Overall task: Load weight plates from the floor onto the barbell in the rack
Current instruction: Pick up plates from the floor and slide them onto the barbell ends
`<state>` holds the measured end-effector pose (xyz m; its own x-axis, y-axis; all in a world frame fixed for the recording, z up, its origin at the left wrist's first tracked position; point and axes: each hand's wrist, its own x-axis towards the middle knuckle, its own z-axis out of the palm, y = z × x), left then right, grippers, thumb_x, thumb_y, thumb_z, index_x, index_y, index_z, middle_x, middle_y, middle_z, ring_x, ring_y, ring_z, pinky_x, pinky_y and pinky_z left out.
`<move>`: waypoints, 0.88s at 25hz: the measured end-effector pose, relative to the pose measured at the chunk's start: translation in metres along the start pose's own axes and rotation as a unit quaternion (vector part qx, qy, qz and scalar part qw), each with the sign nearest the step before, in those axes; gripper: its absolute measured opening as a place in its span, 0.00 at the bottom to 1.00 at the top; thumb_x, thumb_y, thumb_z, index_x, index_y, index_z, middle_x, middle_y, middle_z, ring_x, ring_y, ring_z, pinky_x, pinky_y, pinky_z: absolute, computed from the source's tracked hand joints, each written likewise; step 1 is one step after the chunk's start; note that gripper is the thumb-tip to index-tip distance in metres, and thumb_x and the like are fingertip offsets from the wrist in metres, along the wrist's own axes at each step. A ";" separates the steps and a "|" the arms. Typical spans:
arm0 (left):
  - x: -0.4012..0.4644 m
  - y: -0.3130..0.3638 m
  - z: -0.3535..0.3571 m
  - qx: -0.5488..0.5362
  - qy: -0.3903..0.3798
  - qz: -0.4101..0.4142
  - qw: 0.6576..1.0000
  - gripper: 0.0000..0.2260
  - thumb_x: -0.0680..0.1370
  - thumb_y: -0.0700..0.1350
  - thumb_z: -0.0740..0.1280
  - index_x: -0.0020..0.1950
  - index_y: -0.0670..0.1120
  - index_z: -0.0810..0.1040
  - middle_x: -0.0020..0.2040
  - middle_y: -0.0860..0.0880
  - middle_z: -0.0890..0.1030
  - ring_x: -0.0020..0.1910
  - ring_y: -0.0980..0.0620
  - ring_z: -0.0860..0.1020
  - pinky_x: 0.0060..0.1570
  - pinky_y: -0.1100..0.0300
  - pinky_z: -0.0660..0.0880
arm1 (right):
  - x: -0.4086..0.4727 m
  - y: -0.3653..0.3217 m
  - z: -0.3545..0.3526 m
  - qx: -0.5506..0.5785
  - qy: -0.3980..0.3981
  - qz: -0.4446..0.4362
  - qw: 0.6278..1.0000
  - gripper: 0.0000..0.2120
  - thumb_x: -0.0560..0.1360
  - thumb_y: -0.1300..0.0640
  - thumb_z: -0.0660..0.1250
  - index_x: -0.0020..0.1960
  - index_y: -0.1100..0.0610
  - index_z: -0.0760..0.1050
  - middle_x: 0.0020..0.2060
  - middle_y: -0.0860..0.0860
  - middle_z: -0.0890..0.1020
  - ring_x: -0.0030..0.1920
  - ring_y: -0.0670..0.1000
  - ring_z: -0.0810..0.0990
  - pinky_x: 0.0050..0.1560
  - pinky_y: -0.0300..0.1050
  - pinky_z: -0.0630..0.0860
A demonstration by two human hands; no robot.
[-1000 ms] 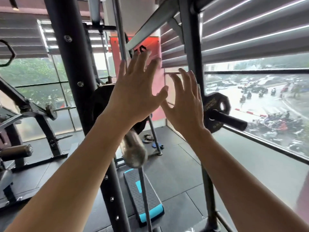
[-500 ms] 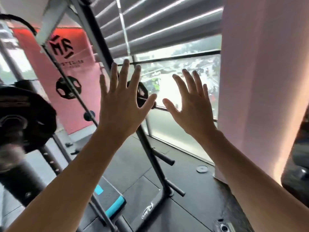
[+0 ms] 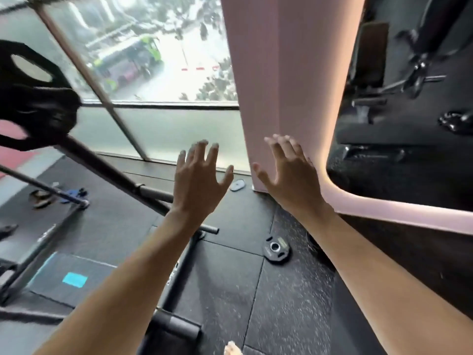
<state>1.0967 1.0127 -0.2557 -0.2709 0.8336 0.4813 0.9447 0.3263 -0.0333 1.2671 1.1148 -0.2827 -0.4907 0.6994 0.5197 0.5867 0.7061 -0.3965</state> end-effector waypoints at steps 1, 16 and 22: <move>0.000 -0.002 0.027 -0.013 -0.018 0.003 1.000 0.25 0.77 0.58 0.61 0.65 0.42 0.76 0.62 0.40 0.77 0.60 0.39 0.77 0.62 0.44 0.73 | -0.008 0.015 0.019 -0.008 -0.013 0.017 1.000 0.29 0.77 0.38 0.56 0.71 0.55 0.68 0.69 0.54 0.73 0.71 0.57 0.69 0.64 0.59 0.72; -0.031 0.033 0.495 -0.073 -0.268 0.036 0.960 0.20 0.79 0.56 0.60 0.61 0.42 0.75 0.55 0.42 0.76 0.51 0.41 0.77 0.51 0.48 0.73 | -0.096 0.264 0.375 -0.019 -0.181 0.283 0.942 0.22 0.78 0.47 0.63 0.68 0.56 0.71 0.63 0.52 0.78 0.61 0.54 0.76 0.53 0.49 0.75; -0.111 0.040 0.775 -0.083 -0.328 0.028 0.941 0.16 0.82 0.52 0.61 0.62 0.42 0.74 0.58 0.42 0.76 0.54 0.40 0.78 0.48 0.46 0.75 | -0.208 0.378 0.606 -0.009 -0.227 0.382 0.896 0.19 0.80 0.52 0.62 0.68 0.57 0.66 0.58 0.55 0.76 0.52 0.58 0.79 0.44 0.47 0.69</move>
<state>1.0210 1.2783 -0.9893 -0.2249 0.9605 -0.1637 0.9619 0.2457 0.1201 1.2007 1.3027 -0.9992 -0.1496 0.9535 -0.2617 0.8719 0.0024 -0.4898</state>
